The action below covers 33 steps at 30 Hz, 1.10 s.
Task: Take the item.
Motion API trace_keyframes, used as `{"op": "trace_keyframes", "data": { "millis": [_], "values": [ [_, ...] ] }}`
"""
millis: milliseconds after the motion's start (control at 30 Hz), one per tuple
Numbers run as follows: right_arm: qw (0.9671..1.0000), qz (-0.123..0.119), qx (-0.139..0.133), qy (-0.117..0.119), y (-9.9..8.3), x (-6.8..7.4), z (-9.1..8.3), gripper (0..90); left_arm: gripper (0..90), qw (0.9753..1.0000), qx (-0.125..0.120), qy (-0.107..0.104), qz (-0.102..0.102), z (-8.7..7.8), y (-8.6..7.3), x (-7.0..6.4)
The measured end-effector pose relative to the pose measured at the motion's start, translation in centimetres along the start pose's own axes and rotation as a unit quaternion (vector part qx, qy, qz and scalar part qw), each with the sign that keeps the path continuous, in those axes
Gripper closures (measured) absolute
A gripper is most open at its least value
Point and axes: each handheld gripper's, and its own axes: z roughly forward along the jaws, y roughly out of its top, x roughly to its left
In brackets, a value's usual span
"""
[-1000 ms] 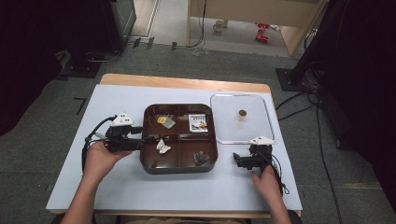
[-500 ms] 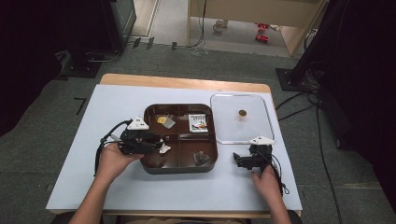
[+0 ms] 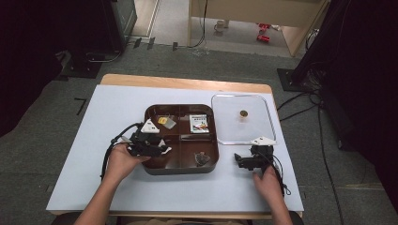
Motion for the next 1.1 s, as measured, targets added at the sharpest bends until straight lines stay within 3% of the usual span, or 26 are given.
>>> {"op": "trace_keyframes", "data": {
  "millis": [100,567,800,900,1100],
  "values": [
    [1.0000,-0.001,0.000,-0.001,0.0,0.0,0.0,0.0,46.0,0.9998,0.015,0.013,0.003,0.4,0.0,0.0],
    [1.0000,0.000,0.000,0.000,0.0,0.0,0.0,0.0,49.9,0.9986,0.049,0.016,0.008,0.9,-0.2,0.3],
    [1.0000,0.000,0.000,0.000,0.0,0.0,0.0,0.0,59.6,0.9978,0.062,0.009,0.023,0.8,-0.4,0.6],
    [1.0000,0.000,0.000,0.000,0.0,0.0,0.0,0.0,66.7,0.9971,0.074,0.013,0.003,0.9,-0.4,0.9],
    [1.0000,0.000,0.000,0.000,0.0,0.0,0.0,0.0,76.8,0.9973,0.072,0.010,-0.009,0.6,-0.3,0.9]
  ]
}}
